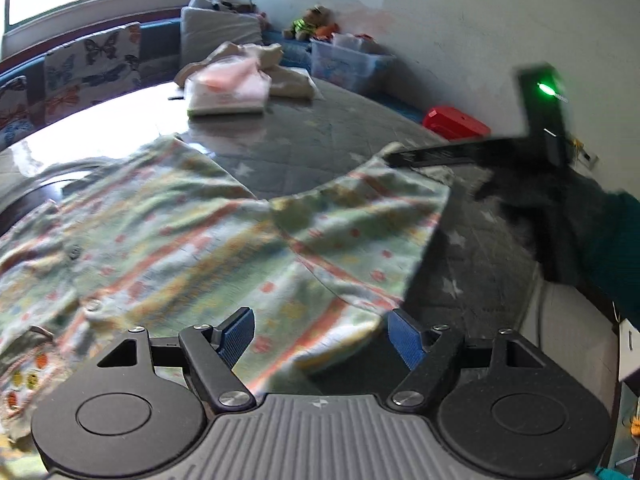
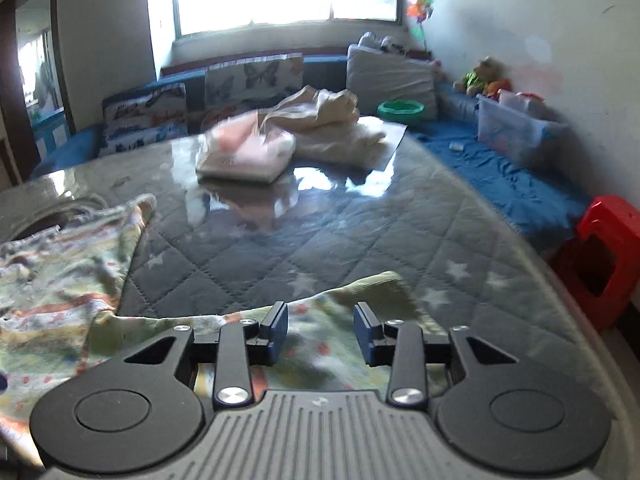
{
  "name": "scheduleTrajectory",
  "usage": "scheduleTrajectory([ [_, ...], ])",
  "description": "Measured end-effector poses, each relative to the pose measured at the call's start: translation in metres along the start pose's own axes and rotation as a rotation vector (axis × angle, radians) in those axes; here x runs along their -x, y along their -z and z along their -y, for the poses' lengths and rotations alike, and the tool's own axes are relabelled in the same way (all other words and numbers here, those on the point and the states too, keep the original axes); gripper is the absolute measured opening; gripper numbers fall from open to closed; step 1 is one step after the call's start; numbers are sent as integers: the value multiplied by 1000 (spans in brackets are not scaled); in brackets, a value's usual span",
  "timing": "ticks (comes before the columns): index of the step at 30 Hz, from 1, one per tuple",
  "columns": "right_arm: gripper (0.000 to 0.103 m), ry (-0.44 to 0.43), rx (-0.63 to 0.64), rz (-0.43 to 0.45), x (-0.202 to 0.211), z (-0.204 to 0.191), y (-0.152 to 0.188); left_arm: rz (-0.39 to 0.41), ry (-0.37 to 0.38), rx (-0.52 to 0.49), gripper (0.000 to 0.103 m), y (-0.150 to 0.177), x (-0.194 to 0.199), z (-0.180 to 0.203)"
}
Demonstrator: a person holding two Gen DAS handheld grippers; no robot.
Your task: Fold clothes
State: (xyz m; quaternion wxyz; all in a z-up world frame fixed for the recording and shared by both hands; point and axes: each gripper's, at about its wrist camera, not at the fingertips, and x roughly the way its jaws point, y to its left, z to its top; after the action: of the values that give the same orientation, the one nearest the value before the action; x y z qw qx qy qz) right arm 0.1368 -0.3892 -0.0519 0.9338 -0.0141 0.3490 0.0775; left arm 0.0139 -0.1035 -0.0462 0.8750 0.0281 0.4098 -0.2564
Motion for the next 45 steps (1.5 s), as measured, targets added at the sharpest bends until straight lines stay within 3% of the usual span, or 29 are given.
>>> scheduleTrajectory([
  [8, 41, 23, 5, -15, -30, 2, -3, -34, 28, 17, 77, 12, -7, 2],
  [17, 50, 30, 29, -11, -16, -3, -5, -16, 71, -3, 78, 21, 6, 6],
  [20, 60, -42, 78, -17, 4, -18, 3, -4, 92, -8, 78, 23, 12, 5],
  [31, 65, -367, 304, -81, 55, -96, 31, 7, 156, -39, 80, 33, 25, 0],
  [37, 65, -410, 442, -143, 58, -119, 50, -7, 199, -44, 83, 42, 28, -2],
  [45, 66, -417, 487, -103, 73, -127, 45, 8, 215, -21, 83, 47, 39, -10],
])
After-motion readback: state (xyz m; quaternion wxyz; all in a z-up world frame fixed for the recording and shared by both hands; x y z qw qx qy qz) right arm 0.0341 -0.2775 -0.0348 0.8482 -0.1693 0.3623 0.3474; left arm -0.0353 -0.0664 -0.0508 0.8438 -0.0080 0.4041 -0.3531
